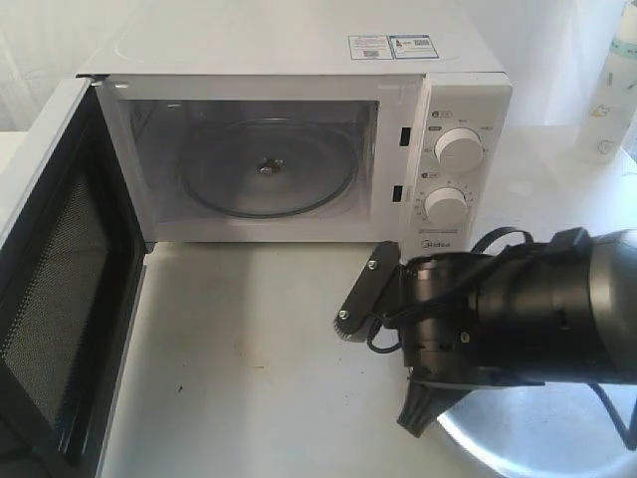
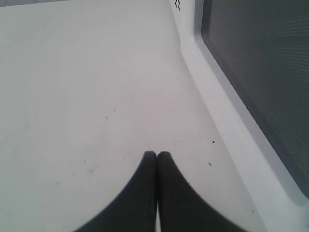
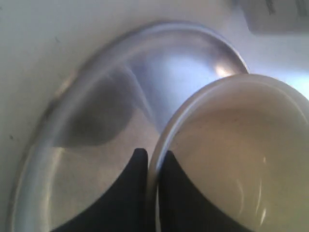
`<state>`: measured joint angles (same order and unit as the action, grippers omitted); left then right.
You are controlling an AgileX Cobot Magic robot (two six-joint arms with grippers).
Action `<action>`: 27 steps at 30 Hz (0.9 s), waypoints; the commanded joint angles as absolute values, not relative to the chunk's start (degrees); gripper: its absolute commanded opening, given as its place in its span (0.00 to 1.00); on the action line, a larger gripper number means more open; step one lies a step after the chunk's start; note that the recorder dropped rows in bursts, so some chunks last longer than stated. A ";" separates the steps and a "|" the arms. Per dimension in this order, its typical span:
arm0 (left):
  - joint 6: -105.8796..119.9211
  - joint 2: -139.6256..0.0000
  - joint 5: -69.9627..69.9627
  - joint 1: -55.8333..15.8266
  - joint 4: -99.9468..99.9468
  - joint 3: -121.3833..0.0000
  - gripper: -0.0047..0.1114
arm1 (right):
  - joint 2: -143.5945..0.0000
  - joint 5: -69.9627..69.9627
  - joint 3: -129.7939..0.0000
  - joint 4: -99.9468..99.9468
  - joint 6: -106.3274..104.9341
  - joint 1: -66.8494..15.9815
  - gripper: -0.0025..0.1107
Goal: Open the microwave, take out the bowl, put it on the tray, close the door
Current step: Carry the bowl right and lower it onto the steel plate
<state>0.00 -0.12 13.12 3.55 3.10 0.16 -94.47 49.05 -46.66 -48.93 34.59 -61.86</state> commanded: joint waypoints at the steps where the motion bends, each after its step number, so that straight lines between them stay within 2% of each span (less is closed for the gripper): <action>1: 0.00 0.00 13.29 3.28 3.38 0.00 0.04 | -96.59 40.64 -45.34 -57.54 36.50 -59.35 0.08; 4: 0.00 0.00 13.29 3.28 3.38 0.00 0.04 | -97.69 42.33 -45.34 -62.06 40.04 -57.38 0.20; 10: 0.00 0.00 13.29 3.28 3.38 0.00 0.04 | -98.67 45.73 -45.23 -65.18 43.92 -53.77 0.50; 12: 0.00 0.00 13.29 3.28 3.38 0.00 0.04 | -98.67 45.71 -45.23 -65.94 43.92 -53.66 0.54; 21: 0.00 0.00 13.29 3.28 3.38 0.00 0.04 | -95.92 46.84 -45.23 -65.13 43.92 -55.65 0.50; 24: 0.00 0.00 13.29 3.28 3.38 0.00 0.04 | -91.51 46.73 -45.23 -64.97 43.92 -57.54 0.39; 27: 0.00 0.00 13.29 3.28 3.38 0.00 0.04 | -84.69 44.98 -45.23 -64.74 45.35 -60.74 0.17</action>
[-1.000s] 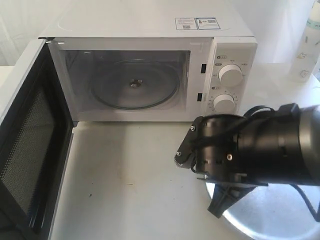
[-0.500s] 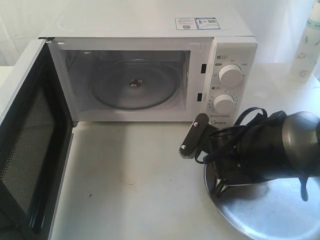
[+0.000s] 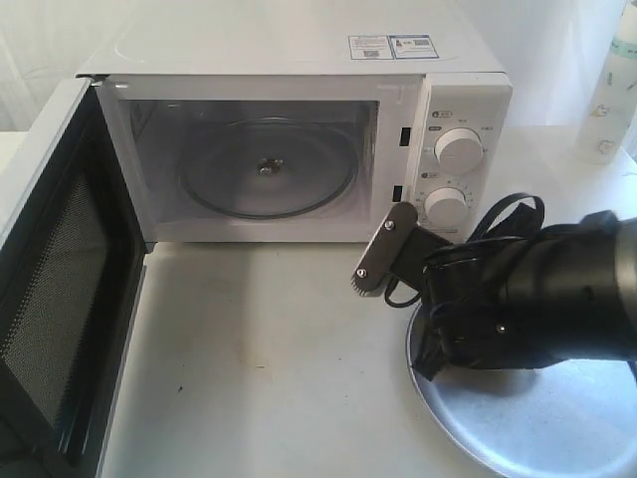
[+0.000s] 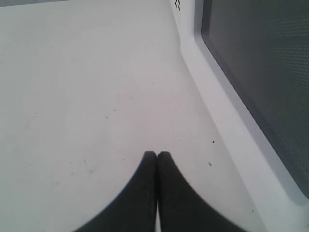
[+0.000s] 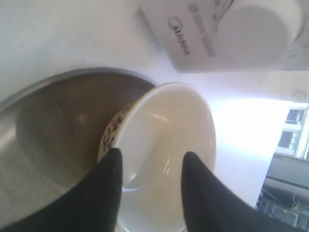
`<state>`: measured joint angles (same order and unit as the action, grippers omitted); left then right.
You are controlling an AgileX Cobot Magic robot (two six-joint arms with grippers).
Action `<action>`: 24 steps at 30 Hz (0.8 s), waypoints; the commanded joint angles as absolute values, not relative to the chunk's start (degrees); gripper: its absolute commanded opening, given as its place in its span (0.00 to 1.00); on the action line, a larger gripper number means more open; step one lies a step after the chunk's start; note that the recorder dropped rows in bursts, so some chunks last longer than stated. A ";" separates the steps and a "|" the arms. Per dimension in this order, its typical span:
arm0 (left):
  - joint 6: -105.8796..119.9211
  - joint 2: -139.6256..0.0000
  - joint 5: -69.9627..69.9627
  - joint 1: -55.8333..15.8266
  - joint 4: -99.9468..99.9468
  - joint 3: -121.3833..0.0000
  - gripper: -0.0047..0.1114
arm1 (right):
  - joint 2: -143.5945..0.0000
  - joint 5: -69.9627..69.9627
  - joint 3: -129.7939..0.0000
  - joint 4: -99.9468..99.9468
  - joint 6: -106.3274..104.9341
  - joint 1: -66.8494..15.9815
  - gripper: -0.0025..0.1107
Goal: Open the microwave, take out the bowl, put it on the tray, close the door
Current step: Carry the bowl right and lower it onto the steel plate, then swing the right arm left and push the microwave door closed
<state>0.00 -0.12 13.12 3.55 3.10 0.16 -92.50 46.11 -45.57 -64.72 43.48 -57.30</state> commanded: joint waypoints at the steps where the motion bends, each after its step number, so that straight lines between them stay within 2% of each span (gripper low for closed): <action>1: 0.00 0.00 13.29 3.28 3.38 0.00 0.04 | -82.52 42.67 -45.23 -64.74 45.75 -61.69 0.10; 2: 0.00 0.00 13.29 3.28 3.38 0.00 0.04 | -79.67 38.97 -45.23 -64.48 46.55 -62.91 0.02; 7: 0.00 0.00 13.29 3.28 3.38 0.00 0.04 | -69.07 3.59 -45.35 -64.69 48.58 -65.31 0.02; 10: 0.00 0.00 13.29 3.28 3.38 0.00 0.04 | -69.95 -19.24 -47.73 -63.36 48.46 -65.54 0.02; 12: 0.00 0.00 13.29 3.28 3.38 0.00 0.04 | -72.99 -26.61 -50.50 -62.18 48.46 -66.58 0.02; 17: 0.00 0.00 13.29 3.28 3.38 0.00 0.04 | -83.27 -23.97 -61.20 -58.66 44.41 -70.93 0.02; 24: 0.00 0.00 13.29 3.28 3.38 0.00 0.04 | -100.75 -6.64 -81.62 -58.66 34.30 -76.00 0.02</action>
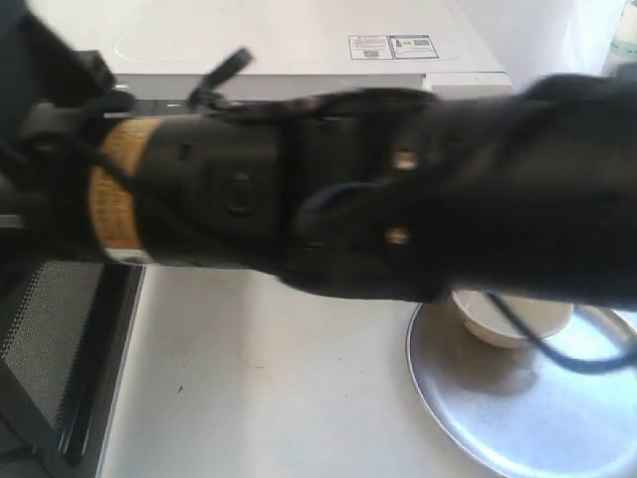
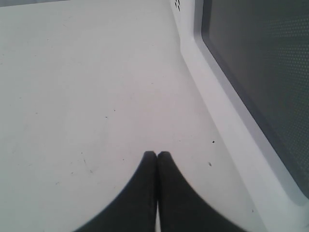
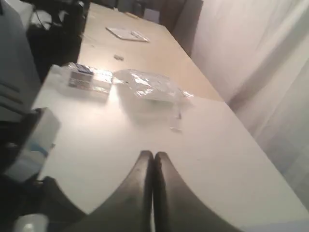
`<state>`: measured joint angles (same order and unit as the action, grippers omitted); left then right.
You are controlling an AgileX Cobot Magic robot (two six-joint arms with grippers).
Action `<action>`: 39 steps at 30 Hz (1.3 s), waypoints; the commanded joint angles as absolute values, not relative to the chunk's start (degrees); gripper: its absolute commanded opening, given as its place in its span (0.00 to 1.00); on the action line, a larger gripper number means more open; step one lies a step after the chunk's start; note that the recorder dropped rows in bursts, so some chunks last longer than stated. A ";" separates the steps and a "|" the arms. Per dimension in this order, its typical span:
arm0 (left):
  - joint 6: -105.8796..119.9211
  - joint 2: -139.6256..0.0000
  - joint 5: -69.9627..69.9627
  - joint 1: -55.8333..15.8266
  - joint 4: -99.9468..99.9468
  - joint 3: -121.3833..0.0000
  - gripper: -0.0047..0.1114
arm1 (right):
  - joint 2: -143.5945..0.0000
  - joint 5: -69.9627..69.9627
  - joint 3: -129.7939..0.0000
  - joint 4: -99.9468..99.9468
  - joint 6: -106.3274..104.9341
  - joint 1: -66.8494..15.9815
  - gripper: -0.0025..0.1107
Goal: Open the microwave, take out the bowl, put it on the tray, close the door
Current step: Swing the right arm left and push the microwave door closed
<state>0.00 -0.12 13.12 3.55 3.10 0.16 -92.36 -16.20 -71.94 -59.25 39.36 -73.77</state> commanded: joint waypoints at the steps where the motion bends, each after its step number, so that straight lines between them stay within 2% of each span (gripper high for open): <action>1: 0.00 0.00 13.29 3.28 3.38 0.00 0.04 | -103.13 -4.43 -84.26 -58.66 33.07 -76.45 0.02; 5: 0.00 0.00 13.29 3.28 3.38 0.00 0.04 | -109.03 3.49 -91.29 -58.93 29.23 -78.37 0.02; 11: 0.00 0.00 13.29 3.28 3.38 0.00 0.04 | -110.41 18.11 -94.44 -58.93 19.21 -79.56 0.02; 18: 0.00 0.00 13.29 3.28 3.38 0.00 0.04 | -110.76 57.30 -94.65 -60.20 -0.88 -77.82 0.02; 22: 0.00 0.00 13.29 3.28 3.38 0.00 0.04 | -111.52 69.60 -94.06 -60.66 0.68 -73.87 0.02; 27: 0.00 0.00 13.29 3.28 3.38 0.00 0.04 | -111.52 69.96 -92.44 -62.57 9.29 -69.41 0.02; 34: 0.00 0.00 13.29 3.28 3.38 0.00 0.04 | -111.29 69.96 -92.44 -63.71 10.97 -68.78 0.02; 37: 0.00 0.00 13.29 3.28 3.38 0.00 0.04 | -108.75 69.96 -92.44 -62.41 14.15 -69.02 0.02; 39: 0.00 0.00 13.29 3.28 3.38 0.00 0.04 | -103.62 64.92 -92.44 -62.97 22.73 -68.39 0.02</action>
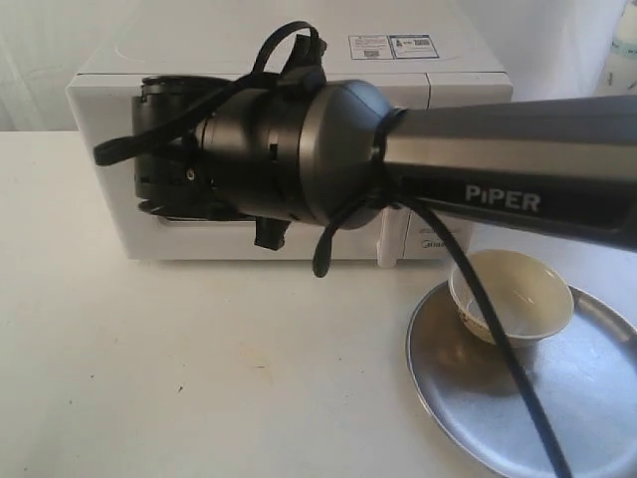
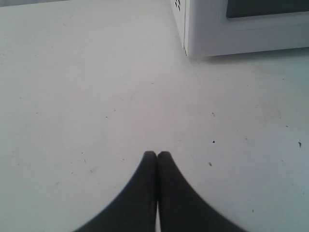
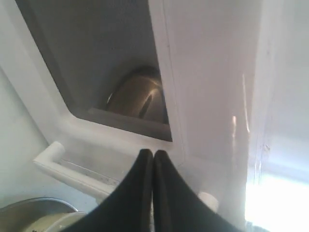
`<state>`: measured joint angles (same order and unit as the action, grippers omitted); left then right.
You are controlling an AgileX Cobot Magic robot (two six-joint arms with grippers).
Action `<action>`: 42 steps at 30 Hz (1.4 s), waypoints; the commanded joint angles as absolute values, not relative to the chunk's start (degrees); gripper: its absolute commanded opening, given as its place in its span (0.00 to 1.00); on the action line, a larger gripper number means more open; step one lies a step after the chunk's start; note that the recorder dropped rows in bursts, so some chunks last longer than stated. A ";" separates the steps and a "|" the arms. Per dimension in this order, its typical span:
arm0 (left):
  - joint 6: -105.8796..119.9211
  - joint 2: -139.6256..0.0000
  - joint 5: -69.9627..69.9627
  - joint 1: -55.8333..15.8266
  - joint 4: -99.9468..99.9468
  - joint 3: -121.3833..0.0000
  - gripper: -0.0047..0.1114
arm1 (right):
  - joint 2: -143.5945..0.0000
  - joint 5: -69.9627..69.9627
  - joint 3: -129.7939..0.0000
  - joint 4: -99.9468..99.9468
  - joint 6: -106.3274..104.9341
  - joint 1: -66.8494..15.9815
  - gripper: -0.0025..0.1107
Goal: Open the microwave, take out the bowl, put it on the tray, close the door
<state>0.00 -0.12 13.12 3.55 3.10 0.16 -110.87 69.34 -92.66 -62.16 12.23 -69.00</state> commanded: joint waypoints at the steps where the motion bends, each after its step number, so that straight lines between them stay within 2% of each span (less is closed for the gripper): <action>1: 0.00 0.00 13.29 3.28 3.38 0.00 0.04 | -102.10 63.52 -92.44 -62.84 25.69 -68.05 0.02; 4: 0.00 0.00 13.29 3.28 3.38 0.00 0.04 | -93.77 65.29 -92.44 -57.54 39.73 -68.27 0.02; 10: 0.00 0.00 13.29 3.28 3.38 0.00 0.04 | -85.82 68.84 -92.44 -48.89 40.46 -68.58 0.02; 26: 0.00 0.00 13.29 3.28 3.38 0.00 0.04 | -85.26 69.96 -92.44 -48.30 40.91 -68.58 0.02; 33: 0.00 0.00 13.29 3.28 3.38 0.00 0.04 | -83.49 69.96 -91.34 -47.66 60.18 -68.44 0.02; 42: 0.00 0.00 13.29 3.28 3.38 0.00 0.04 | -70.95 37.93 -71.82 -47.88 64.92 -67.55 0.02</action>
